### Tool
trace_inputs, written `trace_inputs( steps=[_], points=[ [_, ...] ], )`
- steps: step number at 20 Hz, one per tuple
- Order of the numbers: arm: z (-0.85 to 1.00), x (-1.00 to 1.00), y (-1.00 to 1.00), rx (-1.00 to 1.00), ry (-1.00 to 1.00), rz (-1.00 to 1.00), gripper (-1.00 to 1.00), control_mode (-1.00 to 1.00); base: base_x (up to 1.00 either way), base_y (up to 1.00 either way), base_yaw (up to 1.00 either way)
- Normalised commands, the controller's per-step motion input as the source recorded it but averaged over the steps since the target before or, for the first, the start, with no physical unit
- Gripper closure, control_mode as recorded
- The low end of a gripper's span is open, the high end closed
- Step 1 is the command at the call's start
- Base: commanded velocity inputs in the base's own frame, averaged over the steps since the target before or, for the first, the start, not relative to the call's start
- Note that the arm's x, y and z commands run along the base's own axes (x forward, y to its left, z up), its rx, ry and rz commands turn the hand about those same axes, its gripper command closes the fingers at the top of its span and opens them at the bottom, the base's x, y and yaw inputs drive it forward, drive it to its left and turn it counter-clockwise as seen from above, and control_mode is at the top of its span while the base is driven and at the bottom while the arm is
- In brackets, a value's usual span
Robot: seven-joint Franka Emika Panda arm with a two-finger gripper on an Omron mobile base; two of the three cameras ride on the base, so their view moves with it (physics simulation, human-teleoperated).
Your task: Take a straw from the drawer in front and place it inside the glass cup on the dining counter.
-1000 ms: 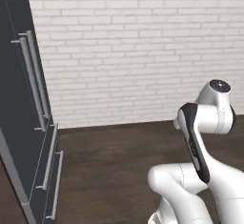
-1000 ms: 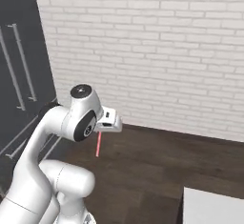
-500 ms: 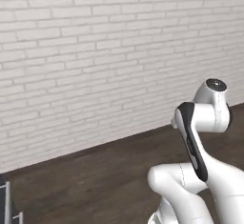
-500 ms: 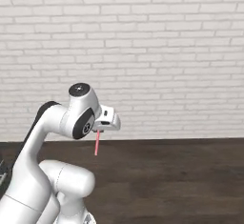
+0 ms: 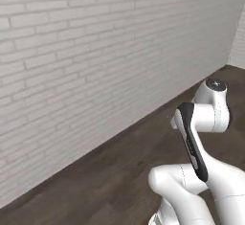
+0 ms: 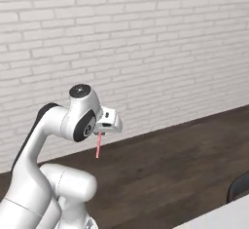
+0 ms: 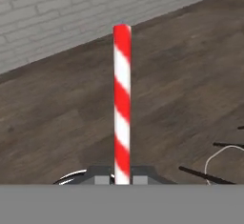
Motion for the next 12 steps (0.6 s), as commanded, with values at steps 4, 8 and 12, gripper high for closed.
trace_inputs(
  steps=[4,8,12],
  points=[
    [0.00,0.00,0.00,0.00,0.00,0.00,1.00,1.00,0.52,-0.03,-0.66],
    [0.00,0.00,0.00,0.00,0.00,0.00,1.00,1.00,0.55,0.02,-0.66],
    [0.00,0.00,0.00,0.00,0.00,0.00,1.00,1.00,0.59,0.54,-0.63]
  ],
)
